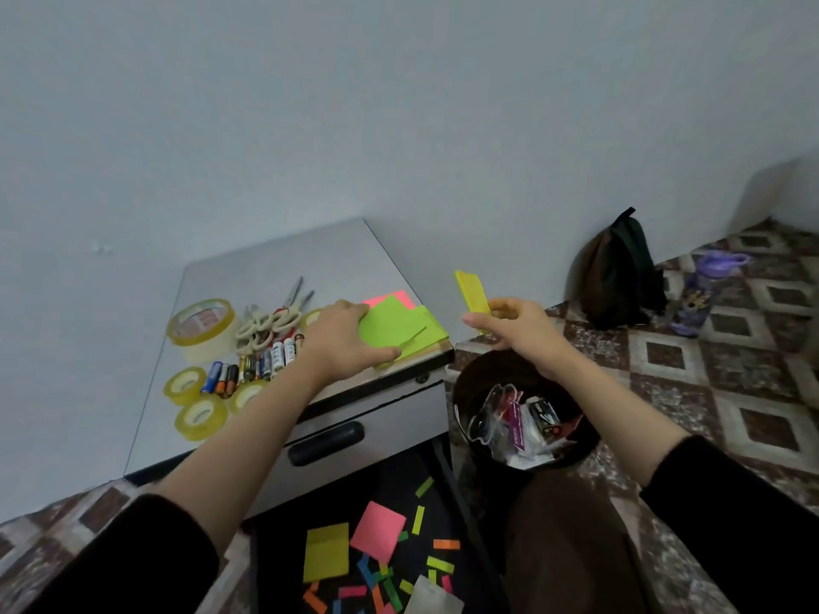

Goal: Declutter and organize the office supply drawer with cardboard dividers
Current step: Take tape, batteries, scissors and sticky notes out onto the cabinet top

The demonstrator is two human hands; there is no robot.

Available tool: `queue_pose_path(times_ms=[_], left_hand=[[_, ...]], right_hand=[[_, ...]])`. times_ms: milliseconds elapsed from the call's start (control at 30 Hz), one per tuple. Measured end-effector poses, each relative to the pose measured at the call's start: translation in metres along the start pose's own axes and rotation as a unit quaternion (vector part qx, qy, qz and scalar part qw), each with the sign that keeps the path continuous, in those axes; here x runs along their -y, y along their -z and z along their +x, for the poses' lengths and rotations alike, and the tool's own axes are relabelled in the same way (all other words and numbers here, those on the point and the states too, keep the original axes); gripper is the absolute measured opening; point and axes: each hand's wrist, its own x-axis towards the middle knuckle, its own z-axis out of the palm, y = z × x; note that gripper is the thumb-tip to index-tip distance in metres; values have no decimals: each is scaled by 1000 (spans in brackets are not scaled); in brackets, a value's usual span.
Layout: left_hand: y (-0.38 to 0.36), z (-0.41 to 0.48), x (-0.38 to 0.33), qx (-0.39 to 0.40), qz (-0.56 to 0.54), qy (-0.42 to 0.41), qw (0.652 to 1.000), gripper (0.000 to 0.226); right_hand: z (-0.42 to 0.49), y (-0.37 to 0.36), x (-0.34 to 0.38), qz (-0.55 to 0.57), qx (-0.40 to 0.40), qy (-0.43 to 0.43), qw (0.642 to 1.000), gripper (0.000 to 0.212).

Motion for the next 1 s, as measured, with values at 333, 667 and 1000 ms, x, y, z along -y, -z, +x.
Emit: queue_pose_path(times_ms=[333,667,1000], left_hand=[[-19,35,-8,62,25,-5,998,83],[-2,73,9,34,-67,32,997,65],[-15,105,15,98,-23,5,995,53]], right_hand=[[22,-8,-9,55,64,-63,994,29],[34,-4,-19,49,70,-74,994,51],[53,-5,-17,49,81,-69,993,75]])
